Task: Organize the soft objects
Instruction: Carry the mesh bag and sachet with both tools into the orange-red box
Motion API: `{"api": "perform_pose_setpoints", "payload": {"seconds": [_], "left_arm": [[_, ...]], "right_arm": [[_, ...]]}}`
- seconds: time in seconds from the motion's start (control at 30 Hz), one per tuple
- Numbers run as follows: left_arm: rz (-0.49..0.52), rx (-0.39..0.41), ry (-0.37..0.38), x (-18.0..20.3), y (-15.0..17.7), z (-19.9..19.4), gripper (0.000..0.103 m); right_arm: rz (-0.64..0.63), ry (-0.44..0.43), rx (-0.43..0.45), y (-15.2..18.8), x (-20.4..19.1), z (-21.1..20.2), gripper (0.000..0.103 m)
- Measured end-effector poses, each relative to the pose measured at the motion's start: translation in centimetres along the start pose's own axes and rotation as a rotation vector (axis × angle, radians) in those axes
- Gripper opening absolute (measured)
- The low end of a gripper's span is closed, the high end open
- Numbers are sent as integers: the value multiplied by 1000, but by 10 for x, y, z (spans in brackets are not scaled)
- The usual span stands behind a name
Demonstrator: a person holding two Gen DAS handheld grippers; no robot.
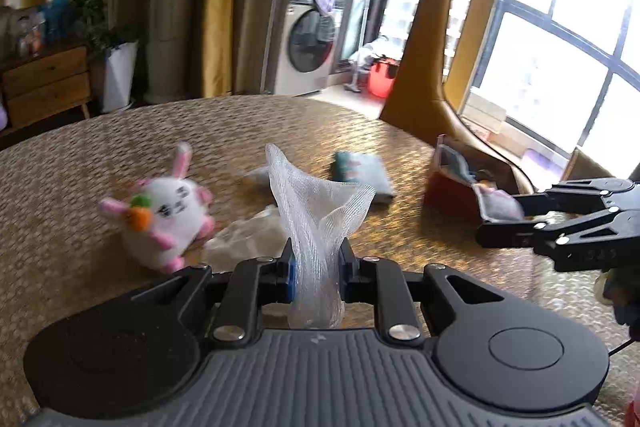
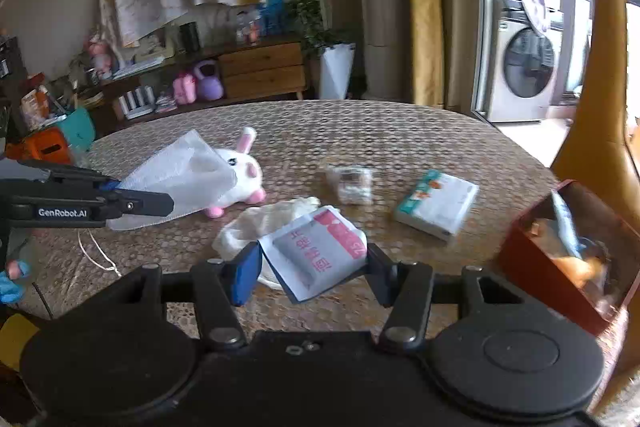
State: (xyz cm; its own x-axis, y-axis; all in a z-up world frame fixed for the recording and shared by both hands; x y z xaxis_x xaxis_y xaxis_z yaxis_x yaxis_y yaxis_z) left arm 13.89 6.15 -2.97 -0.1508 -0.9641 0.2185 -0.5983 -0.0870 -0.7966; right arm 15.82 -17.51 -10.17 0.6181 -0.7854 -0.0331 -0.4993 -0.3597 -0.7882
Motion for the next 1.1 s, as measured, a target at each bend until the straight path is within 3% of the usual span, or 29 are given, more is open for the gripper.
{"api": "perform_pose_setpoints", "payload": {"seconds": [0.6,1.1], "left_arm": [[95,-58,160,119,-55,79,19],[134,-132,242,212,-94,173,19]], "right_arm": [[102,148,52,12,88,-45,55],[184,279,38,30,176,-42,55]]}}
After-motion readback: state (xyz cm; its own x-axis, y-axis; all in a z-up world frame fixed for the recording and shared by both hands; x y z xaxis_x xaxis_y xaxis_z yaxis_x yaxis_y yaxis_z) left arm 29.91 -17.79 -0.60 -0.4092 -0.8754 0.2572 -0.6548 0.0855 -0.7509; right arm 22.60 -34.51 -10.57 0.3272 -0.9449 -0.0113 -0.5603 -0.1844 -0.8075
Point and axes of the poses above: each gripper's, at about its wrist camera, not at the fingertips, and z roughly the way its jaws point, x to its right, y to its underside, the point moved 4 cm from there along z, roughly the way its jaws point, and after that the axes turned 4 degrees about y, right-handed, at the moved point
